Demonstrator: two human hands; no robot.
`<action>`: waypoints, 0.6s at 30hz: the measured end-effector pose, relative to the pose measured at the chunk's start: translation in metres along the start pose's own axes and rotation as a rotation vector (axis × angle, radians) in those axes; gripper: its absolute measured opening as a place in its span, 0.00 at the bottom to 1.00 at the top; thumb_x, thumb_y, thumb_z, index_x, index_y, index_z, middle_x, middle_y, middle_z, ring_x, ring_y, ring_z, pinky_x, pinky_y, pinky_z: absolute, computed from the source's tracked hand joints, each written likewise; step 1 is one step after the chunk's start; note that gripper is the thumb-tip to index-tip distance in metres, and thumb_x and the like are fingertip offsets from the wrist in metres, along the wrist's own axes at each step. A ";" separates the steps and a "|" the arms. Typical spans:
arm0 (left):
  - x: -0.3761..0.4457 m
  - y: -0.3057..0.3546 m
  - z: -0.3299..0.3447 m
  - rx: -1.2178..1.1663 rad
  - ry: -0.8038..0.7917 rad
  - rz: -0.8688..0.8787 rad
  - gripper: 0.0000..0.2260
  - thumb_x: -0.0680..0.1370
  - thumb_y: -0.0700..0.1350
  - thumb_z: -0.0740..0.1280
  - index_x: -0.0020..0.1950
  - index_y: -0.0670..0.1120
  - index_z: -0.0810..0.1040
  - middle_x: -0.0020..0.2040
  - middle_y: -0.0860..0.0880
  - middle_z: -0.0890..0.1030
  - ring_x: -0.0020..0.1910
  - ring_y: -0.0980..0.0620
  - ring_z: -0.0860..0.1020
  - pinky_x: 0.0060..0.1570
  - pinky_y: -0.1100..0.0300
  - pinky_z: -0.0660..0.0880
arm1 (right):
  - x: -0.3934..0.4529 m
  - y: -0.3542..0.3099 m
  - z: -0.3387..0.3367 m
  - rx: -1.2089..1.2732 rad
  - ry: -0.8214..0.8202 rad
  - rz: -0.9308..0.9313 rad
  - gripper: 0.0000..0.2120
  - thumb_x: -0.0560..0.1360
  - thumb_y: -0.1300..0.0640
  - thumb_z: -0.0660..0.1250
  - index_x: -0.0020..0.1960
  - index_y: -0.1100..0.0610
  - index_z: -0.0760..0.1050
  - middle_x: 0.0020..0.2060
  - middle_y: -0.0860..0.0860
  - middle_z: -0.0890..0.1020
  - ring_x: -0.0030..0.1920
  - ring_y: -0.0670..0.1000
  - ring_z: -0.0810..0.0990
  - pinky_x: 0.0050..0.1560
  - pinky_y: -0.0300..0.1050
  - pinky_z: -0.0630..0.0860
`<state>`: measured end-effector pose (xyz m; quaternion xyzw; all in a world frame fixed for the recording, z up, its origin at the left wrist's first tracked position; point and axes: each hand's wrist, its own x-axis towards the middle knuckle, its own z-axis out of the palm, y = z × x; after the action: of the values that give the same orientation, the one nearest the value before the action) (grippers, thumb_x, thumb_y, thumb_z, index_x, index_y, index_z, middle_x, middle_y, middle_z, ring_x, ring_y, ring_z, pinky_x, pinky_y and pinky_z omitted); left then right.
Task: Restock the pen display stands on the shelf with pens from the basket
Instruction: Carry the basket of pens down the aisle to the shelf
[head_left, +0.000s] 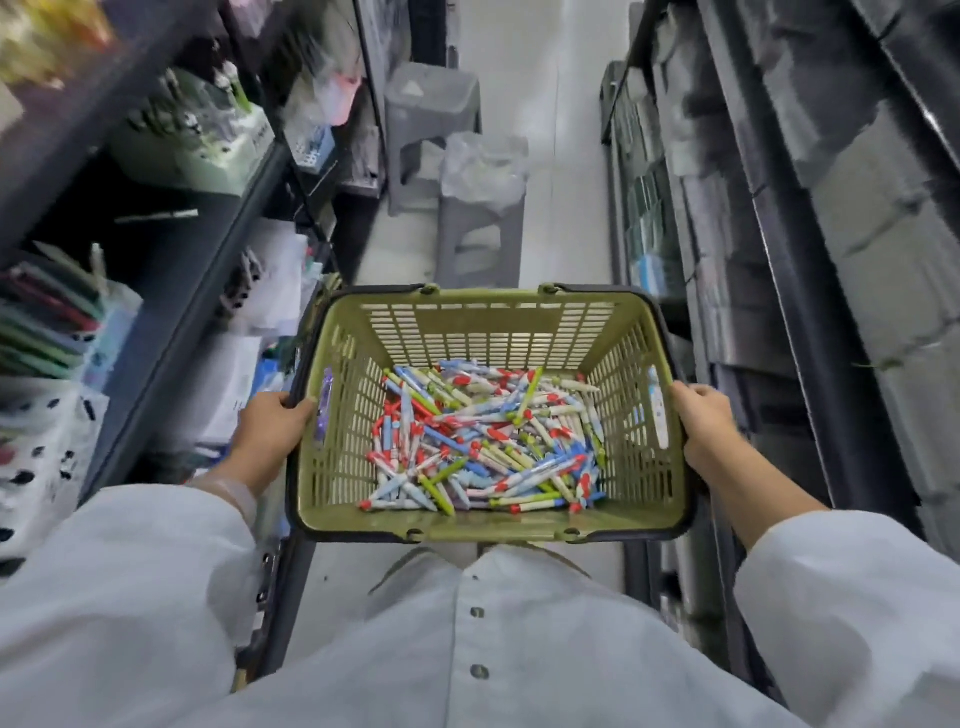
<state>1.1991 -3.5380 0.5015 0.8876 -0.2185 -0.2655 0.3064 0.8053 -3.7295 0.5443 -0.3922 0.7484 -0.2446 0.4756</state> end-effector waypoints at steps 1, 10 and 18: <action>0.021 0.017 0.003 0.001 0.006 -0.007 0.06 0.74 0.44 0.67 0.40 0.43 0.79 0.39 0.38 0.81 0.42 0.42 0.78 0.46 0.51 0.74 | 0.020 -0.022 0.011 -0.010 -0.003 -0.007 0.08 0.77 0.57 0.61 0.42 0.58 0.66 0.32 0.54 0.68 0.33 0.52 0.67 0.39 0.44 0.65; 0.235 0.151 0.021 -0.077 0.048 -0.086 0.06 0.75 0.42 0.67 0.41 0.40 0.79 0.36 0.40 0.78 0.37 0.45 0.76 0.39 0.54 0.71 | 0.168 -0.223 0.123 -0.092 -0.043 -0.055 0.13 0.75 0.60 0.60 0.34 0.58 0.62 0.29 0.55 0.67 0.30 0.55 0.67 0.34 0.47 0.66; 0.432 0.265 0.019 -0.107 -0.032 -0.035 0.07 0.76 0.42 0.67 0.46 0.38 0.80 0.40 0.40 0.80 0.41 0.42 0.79 0.43 0.52 0.76 | 0.280 -0.354 0.223 -0.035 0.024 -0.049 0.18 0.78 0.58 0.60 0.32 0.55 0.58 0.27 0.52 0.63 0.27 0.51 0.62 0.28 0.43 0.59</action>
<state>1.4579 -3.9740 0.5173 0.8694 -0.1934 -0.2962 0.3451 1.0648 -4.1606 0.5650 -0.4159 0.7484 -0.2477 0.4534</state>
